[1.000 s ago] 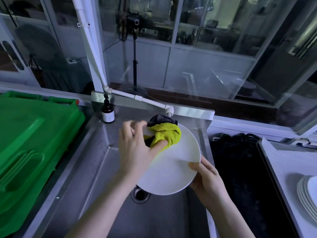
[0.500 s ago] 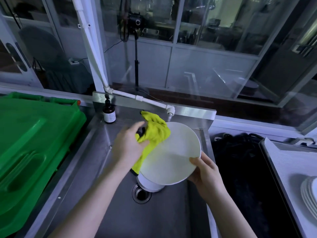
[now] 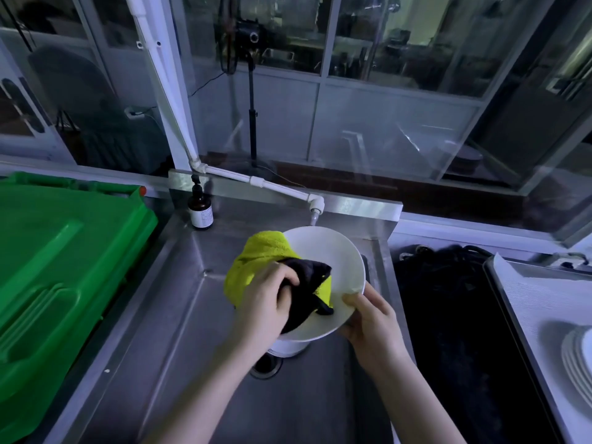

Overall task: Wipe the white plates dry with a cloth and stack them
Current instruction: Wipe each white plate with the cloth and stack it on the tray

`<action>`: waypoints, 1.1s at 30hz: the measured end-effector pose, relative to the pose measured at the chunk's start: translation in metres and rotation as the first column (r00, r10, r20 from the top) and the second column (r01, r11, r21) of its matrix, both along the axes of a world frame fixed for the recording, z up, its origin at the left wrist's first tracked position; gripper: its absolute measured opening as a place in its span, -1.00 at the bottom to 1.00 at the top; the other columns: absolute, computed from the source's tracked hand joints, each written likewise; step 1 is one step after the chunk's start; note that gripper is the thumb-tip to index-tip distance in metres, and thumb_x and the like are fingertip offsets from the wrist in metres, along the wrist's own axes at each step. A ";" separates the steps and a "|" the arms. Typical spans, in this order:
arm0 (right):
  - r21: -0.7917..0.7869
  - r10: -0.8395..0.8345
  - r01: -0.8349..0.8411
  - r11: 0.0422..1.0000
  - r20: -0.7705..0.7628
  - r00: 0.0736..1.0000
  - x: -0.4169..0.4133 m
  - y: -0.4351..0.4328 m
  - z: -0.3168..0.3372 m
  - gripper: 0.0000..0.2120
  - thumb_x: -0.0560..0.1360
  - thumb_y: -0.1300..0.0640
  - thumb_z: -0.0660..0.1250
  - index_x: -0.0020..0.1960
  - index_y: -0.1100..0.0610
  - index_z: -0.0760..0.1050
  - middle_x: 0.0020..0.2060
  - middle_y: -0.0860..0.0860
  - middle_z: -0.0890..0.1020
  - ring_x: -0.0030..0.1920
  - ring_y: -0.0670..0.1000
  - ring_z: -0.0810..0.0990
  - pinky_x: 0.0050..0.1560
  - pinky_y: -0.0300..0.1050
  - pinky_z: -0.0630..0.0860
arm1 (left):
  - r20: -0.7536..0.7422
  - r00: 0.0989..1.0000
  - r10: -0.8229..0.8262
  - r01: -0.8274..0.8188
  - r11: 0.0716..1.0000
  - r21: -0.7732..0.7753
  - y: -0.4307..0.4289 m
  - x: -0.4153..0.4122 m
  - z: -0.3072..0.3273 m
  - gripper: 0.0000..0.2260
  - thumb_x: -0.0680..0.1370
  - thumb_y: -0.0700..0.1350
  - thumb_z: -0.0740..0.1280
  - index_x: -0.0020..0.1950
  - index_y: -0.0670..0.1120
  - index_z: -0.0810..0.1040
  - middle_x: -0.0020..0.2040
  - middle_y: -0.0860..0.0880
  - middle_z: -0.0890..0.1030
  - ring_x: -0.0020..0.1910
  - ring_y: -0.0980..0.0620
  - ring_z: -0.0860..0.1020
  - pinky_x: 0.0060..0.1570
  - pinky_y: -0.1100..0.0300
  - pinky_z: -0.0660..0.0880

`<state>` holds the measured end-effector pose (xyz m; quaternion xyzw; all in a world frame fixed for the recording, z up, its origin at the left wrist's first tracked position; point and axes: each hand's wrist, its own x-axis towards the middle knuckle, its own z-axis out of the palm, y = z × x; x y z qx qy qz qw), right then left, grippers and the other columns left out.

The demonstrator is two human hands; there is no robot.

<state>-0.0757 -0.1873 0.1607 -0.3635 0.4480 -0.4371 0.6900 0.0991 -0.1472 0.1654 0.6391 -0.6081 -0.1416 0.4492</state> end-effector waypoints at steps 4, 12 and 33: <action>-0.057 0.046 -0.047 0.997 -0.016 0.999 0.005 0.005 0.006 -0.66 0.49 0.39 0.19 0.08 0.14 0.65 -0.15 0.18 0.52 -0.18 0.15 0.42 -0.31 -0.13 0.53 | 0.271 0.963 0.000 -0.004 1.000 0.016 -0.005 -0.012 -0.004 -0.64 0.49 -0.16 0.32 0.28 -0.18 0.52 0.27 -0.14 0.48 0.27 -0.19 0.48 0.23 -0.08 0.45; -0.011 -0.079 0.079 0.997 0.047 0.996 -0.007 -0.008 0.016 -0.83 0.53 0.35 0.24 0.01 0.22 0.60 -0.17 0.23 0.44 -0.18 0.16 0.36 -0.24 -0.06 0.37 | 0.301 0.882 -0.363 0.364 0.930 0.054 0.015 0.010 0.006 -0.75 0.57 -0.01 0.21 0.10 -0.02 0.64 0.20 0.07 0.55 0.20 0.05 0.50 0.19 0.08 0.40; -0.052 0.001 0.001 0.999 0.034 0.999 -0.002 -0.012 0.027 -0.71 0.51 0.40 0.20 -0.01 0.17 0.66 -0.21 0.19 0.57 -0.27 0.08 0.54 -0.34 -0.16 0.50 | 0.293 0.862 -0.414 0.422 0.906 0.038 0.006 0.010 0.004 -0.65 0.54 -0.04 0.18 0.33 -0.01 0.46 0.48 0.18 0.31 0.42 0.08 0.34 0.27 -0.10 0.34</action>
